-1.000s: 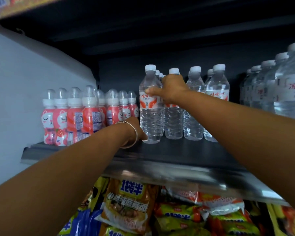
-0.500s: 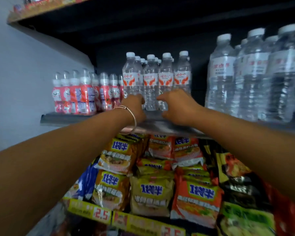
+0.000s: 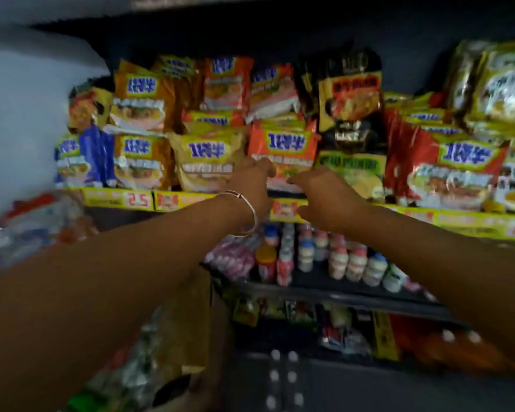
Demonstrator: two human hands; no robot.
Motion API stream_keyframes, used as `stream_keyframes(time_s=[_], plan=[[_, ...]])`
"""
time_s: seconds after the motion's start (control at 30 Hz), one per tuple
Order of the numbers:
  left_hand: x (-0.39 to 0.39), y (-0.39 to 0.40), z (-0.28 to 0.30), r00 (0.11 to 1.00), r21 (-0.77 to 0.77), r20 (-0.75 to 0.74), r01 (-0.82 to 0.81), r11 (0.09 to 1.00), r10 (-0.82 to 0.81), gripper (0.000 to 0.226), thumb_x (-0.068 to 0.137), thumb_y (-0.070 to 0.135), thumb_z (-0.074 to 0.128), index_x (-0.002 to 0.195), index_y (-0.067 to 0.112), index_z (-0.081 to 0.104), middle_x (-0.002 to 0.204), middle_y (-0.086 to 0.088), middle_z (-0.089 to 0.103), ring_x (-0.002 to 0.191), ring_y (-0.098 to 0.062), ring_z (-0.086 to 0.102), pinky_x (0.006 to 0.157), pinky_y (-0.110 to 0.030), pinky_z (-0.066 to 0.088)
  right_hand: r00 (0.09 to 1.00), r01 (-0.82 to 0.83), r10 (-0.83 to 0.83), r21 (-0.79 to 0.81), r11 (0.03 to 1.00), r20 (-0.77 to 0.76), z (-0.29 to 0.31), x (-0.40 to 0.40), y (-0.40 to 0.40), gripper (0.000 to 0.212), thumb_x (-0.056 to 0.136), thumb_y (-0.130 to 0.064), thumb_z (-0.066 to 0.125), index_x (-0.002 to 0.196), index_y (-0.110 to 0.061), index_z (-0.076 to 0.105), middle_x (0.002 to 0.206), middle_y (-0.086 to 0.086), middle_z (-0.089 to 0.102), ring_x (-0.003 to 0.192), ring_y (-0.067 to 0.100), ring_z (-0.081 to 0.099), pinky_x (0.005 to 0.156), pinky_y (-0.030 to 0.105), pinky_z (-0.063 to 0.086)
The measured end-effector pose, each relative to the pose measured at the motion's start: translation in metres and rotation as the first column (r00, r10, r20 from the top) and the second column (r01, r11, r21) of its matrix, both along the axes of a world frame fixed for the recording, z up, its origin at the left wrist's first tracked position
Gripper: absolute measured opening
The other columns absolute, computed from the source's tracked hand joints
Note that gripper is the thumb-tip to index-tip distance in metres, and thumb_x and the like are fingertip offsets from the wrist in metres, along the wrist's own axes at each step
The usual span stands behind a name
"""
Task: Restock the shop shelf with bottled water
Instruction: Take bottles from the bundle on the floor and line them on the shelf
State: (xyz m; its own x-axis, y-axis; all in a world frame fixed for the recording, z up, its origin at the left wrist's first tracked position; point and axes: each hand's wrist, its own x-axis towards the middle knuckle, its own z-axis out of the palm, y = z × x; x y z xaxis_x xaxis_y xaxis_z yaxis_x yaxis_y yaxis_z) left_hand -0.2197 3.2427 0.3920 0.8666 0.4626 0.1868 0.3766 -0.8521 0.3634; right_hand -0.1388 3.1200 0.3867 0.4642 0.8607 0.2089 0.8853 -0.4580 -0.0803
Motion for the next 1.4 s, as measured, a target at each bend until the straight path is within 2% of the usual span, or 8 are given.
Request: stream_keyframes(time_s=[0.23,0.37,0.43,0.53,0.77,1.07,1.27,1.4], plan=[[0.015,-0.036,-0.201,0.984,-0.091,-0.157,0.065,0.994,-0.079,0.046,0.076,0.015,0.069,0.118,0.018,0.052,0.122,-0.011,0.044,0.115,-0.035,0.045,0.096,-0.046,0.040,0.964,0.064,-0.101,-0.155,0.986,-0.245,-0.201,0.018,-0.039,0.028,0.083,-0.006,0.056,0.110,-0.005,0.061,0.107,0.019,0.063,0.095,0.036,0.058,0.080,0.043,0.050],[0.012,-0.045,-0.316,0.958,-0.154,-0.250,0.101,0.983,-0.138,0.048,0.077,0.014,0.067,0.122,0.020,0.052,0.130,-0.008,0.043,0.122,-0.031,0.043,0.102,-0.041,0.036,0.939,0.123,-0.188,-0.229,0.966,-0.287,-0.319,0.017,-0.050,0.042,0.086,-0.010,0.056,0.128,-0.008,0.052,0.122,0.019,0.058,0.110,0.036,0.054,0.091,0.043,0.046],[0.010,-0.049,-0.372,0.942,-0.174,-0.298,0.106,0.979,-0.155,0.047,0.078,0.012,0.066,0.122,0.020,0.052,0.132,-0.006,0.043,0.123,-0.027,0.042,0.103,-0.035,0.035,0.907,0.140,-0.237,-0.282,0.949,-0.348,-0.376,0.013,-0.054,0.040,0.087,-0.011,0.055,0.127,-0.007,0.052,0.120,0.018,0.059,0.111,0.036,0.053,0.092,0.042,0.046],[0.005,-0.052,-0.450,0.893,-0.213,-0.418,0.081,0.974,-0.166,0.048,0.080,0.011,0.062,0.125,0.024,0.050,0.133,-0.005,0.040,0.124,-0.030,0.039,0.103,-0.041,0.034,0.856,0.128,-0.273,-0.332,0.935,-0.440,-0.460,0.005,-0.057,0.035,0.087,-0.011,0.056,0.122,-0.007,0.056,0.120,0.017,0.059,0.111,0.033,0.054,0.092,0.040,0.045],[-0.013,-0.051,-0.607,0.811,-0.281,-0.530,0.109,0.954,-0.249,0.050,0.086,0.016,0.058,0.133,0.027,0.042,0.139,-0.004,0.034,0.132,-0.027,0.031,0.106,-0.036,0.026,0.787,0.053,-0.338,-0.490,0.870,-0.515,-0.639,-0.020,-0.055,0.066,0.083,-0.030,0.066,0.141,-0.021,0.036,0.139,0.006,0.046,0.125,0.031,0.040,0.103,0.041,0.037],[-0.024,-0.048,-0.709,0.815,-0.337,-0.517,0.088,0.937,-0.262,0.052,0.080,0.011,0.064,0.126,0.027,0.047,0.137,-0.001,0.036,0.132,-0.025,0.031,0.110,-0.043,0.027,0.748,-0.018,-0.345,-0.538,0.843,-0.567,-0.759,-0.036,-0.059,0.077,0.076,-0.023,0.072,0.142,-0.028,0.030,0.137,0.005,0.040,0.126,0.027,0.035,0.103,0.040,0.036],[-0.026,-0.046,-0.731,0.803,-0.282,-0.534,0.124,0.951,-0.263,0.048,0.083,0.019,0.060,0.126,0.031,0.044,0.136,0.001,0.036,0.131,-0.025,0.030,0.107,-0.040,0.021,0.726,0.084,-0.338,-0.411,0.908,-0.599,-0.790,-0.042,-0.063,0.074,0.076,-0.015,0.071,0.139,-0.028,0.033,0.137,0.001,0.044,0.122,0.025,0.040,0.099,0.038,0.040],[-0.024,-0.044,-0.733,0.800,-0.280,-0.537,0.131,0.951,-0.268,0.050,0.082,0.016,0.061,0.127,0.030,0.044,0.138,0.002,0.035,0.132,-0.024,0.028,0.111,-0.040,0.022,0.785,0.104,-0.298,-0.357,0.928,-0.544,-0.796,-0.047,-0.065,0.066,0.077,-0.019,0.069,0.135,-0.022,0.038,0.129,0.003,0.049,0.119,0.024,0.042,0.093,0.033,0.040]])
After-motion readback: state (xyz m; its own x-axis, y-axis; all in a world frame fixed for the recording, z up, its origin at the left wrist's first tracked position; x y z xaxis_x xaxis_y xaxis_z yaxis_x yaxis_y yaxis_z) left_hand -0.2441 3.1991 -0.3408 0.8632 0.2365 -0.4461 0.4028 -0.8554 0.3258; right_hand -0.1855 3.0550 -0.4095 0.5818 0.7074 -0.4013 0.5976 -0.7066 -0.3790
